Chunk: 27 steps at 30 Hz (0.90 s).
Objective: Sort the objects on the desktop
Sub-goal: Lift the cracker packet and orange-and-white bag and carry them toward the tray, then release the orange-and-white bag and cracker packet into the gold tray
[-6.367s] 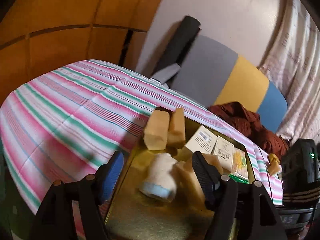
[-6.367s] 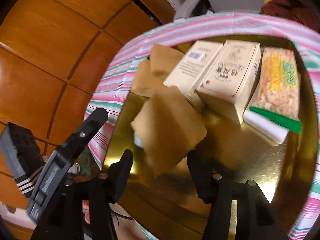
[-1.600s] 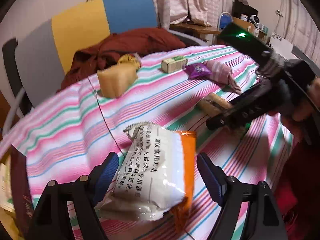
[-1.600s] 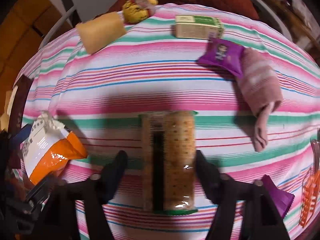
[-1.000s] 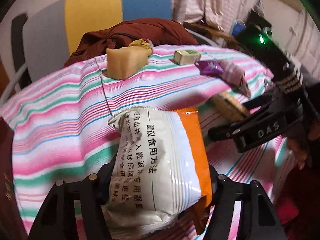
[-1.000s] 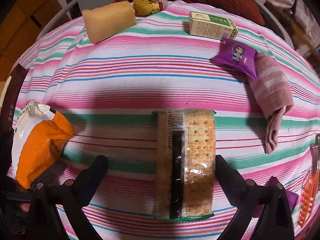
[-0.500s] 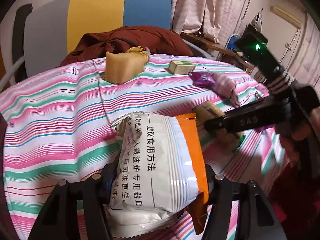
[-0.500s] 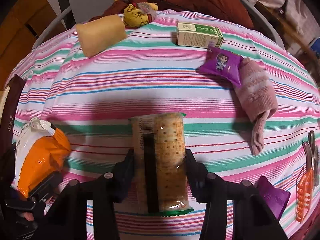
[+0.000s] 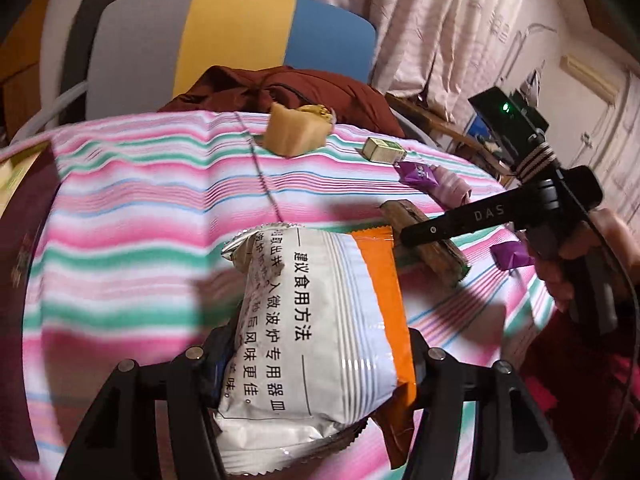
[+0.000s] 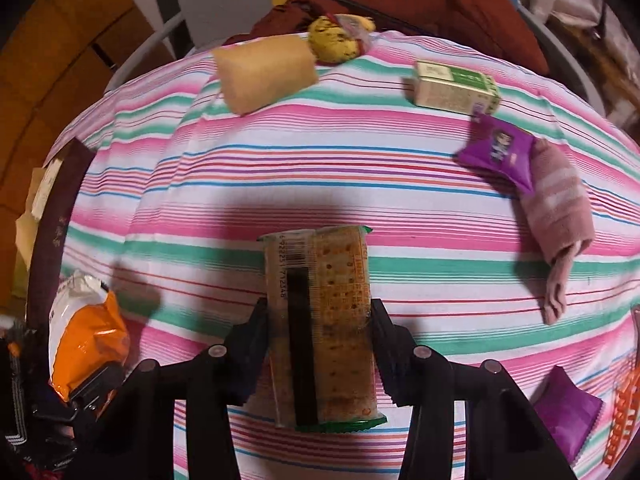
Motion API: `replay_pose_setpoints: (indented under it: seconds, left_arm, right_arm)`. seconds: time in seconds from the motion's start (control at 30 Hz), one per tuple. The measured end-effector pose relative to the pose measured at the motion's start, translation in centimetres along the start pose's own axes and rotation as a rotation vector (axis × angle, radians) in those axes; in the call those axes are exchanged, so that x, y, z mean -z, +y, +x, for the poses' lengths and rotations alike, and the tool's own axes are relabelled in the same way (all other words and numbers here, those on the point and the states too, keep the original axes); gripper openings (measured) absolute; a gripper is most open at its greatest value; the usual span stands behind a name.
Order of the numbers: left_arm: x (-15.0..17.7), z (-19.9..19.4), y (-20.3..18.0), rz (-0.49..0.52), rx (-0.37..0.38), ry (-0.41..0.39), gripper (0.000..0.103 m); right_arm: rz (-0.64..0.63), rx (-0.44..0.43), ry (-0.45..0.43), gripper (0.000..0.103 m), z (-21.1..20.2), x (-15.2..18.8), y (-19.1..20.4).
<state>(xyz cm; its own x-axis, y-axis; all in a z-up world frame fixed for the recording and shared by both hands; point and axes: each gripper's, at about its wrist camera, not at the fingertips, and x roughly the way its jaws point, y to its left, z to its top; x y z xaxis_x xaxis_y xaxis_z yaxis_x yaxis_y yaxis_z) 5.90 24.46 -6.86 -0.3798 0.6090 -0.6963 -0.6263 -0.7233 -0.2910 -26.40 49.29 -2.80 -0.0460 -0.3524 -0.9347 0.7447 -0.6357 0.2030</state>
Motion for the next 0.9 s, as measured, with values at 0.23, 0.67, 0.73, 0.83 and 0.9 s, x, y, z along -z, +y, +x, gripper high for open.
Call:
replay_pose_setpoints:
  seconds: [0.23, 0.67, 0.73, 0.83, 0.9]
  left_arm:
    - [1.2, -3.9, 1.8, -0.038, 0.001, -0.037, 0.062]
    - [0.9, -11.3, 7.9, -0.147, -0.057, -0.181, 0.062]
    - [1.0, -12.2, 9.5, -0.181, -0.074, -0.193, 0.062]
    - [1.0, -13.7, 12.3, -0.246, -0.102, -0.208, 0.062]
    - [0.9, -14.5, 14.1, -0.284, -0.104, -0.214, 0.062]
  right_arm:
    - [-0.033, -0.027, -0.019, 0.048, 0.2, -1.2, 0.6]
    - [-0.076, -0.227, -0.054, 0.048, -0.8, -0.5, 11.5]
    - [-0.081, -0.251, -0.054, 0.048, 0.8, -1.6, 15.9]
    - [-0.089, -0.319, -0.064, 0.048, 1.4, -2.6, 20.7]
    - [-0.092, -0.349, -0.071, 0.048, 0.6, -2.4, 22.0]
